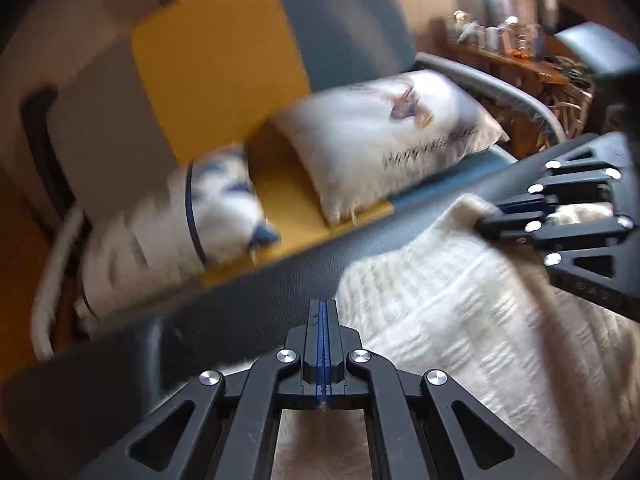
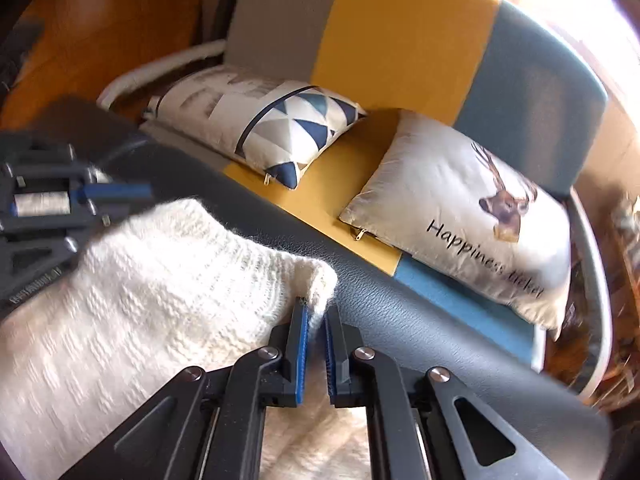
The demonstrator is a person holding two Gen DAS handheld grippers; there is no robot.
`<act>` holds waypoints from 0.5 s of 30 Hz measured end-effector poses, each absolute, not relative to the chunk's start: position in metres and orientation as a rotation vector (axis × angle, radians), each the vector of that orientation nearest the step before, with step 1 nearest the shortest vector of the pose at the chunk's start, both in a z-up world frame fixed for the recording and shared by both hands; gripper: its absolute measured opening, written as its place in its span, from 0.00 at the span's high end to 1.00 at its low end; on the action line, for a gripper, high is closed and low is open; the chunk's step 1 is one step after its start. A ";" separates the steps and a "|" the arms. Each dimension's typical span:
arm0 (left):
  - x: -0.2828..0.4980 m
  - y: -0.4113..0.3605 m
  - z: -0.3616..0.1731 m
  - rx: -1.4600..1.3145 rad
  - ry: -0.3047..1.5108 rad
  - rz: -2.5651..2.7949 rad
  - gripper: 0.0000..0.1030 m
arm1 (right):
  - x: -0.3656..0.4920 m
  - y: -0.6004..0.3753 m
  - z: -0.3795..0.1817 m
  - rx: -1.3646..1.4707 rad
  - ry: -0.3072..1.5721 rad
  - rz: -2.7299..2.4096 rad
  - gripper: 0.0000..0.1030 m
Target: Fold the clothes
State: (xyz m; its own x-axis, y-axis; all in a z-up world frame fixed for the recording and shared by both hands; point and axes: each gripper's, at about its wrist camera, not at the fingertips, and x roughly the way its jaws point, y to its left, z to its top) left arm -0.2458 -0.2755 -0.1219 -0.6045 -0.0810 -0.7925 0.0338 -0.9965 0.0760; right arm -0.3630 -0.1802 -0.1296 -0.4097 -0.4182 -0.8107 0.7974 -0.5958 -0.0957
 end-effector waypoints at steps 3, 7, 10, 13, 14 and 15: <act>-0.241 -0.299 -0.107 1.421 0.125 -2.832 0.99 | -0.361 -0.173 -0.119 0.984 0.555 -2.043 0.94; -0.252 -0.318 -0.108 1.618 0.241 -2.882 0.76 | -0.359 -0.173 -0.110 0.979 0.528 -2.029 0.94; -0.266 -0.320 -0.117 1.754 0.276 -2.892 0.63 | -0.355 -0.174 -0.103 0.970 0.529 -2.020 0.94; -0.272 -0.316 -0.122 1.819 0.290 -2.897 0.51 | -0.351 -0.173 -0.099 0.971 0.528 -2.007 0.94; -0.273 -0.313 -0.123 1.855 0.296 -2.904 0.49 | -0.351 -0.173 -0.099 0.969 0.536 -2.010 0.94; -0.273 -0.309 -0.123 1.860 0.251 -2.910 0.51 | -0.351 -0.174 -0.099 0.966 0.535 -2.012 0.94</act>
